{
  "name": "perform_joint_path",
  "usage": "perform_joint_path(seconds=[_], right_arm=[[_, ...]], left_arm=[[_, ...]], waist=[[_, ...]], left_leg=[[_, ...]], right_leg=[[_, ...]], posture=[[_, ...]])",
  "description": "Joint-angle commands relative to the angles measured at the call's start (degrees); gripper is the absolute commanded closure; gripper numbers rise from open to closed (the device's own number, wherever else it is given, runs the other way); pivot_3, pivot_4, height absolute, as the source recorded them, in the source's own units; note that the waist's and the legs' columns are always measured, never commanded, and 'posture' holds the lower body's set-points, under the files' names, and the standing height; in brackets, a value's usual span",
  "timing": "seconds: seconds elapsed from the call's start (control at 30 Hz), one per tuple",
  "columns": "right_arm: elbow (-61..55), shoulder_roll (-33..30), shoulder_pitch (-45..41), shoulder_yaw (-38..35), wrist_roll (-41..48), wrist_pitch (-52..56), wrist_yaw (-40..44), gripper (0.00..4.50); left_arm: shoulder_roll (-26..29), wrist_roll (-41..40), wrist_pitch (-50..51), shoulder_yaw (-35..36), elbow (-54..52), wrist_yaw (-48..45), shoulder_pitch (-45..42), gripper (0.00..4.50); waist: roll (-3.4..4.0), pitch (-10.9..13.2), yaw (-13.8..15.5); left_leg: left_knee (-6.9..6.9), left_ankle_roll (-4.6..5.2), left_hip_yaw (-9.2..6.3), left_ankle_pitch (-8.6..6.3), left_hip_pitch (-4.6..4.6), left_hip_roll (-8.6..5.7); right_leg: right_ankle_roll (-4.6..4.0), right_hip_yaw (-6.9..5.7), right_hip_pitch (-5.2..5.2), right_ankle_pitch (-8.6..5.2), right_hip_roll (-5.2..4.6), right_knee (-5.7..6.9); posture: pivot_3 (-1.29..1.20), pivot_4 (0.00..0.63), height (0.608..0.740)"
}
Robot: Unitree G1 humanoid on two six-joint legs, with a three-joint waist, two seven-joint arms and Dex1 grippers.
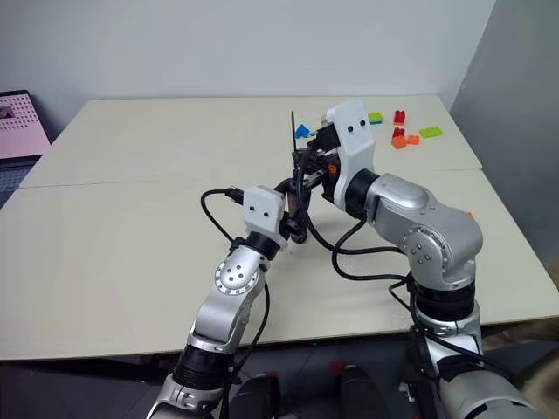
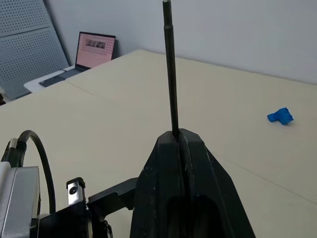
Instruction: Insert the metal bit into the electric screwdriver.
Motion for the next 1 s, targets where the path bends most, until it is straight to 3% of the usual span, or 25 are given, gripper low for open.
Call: perform_joint_path(seconds=[0.03, 0.37, 1.0], right_arm=[[1.5, -1.2, -1.8, 1.2, 1.2, 1.0, 3.3, 4.5], [6.4, -2.8, -3.9, 0.8, 1.8, 2.9, 7.3, 4.5], [5.4, -3.2, -2.4, 1.4, 1.4, 2.8, 9.0, 4.5]], left_arm=[[0.4, 0.8, 0.1, -0.1, -0.4, -0.2, 0.2, 2.86], [0.5, 1.0, -0.3, -0.1, -0.4, -0.1, 0.3, 2.86], [0.6, 0.8, -0.4, 0.0, -0.3, -0.1, 0.3, 2.86]], waist=[[0.0, 0.0, 0.0], [0.0, 0.0, 0.0], [0.0, 0.0, 0.0]], left_leg=[[0.0, 0.0, 0.0, 0.0, 0.0, 0.0], [-0.01, 0.0, -0.03, 0.0, 0.0, 0.0], [-0.01, 0.0, -0.03, 0.0, 0.0, 0.0]], right_leg=[[0.0, 0.0, 0.0, 0.0, 0.0, 0.0], [0.0, -0.03, 0.01, 0.0, 0.0, 0.0], [0.0, -0.03, 0.01, 0.0, 0.0, -0.01]], posture=[[0.0, 0.15, 0.74], [0.0, 0.15, 0.74], [0.0, 0.15, 0.74]])
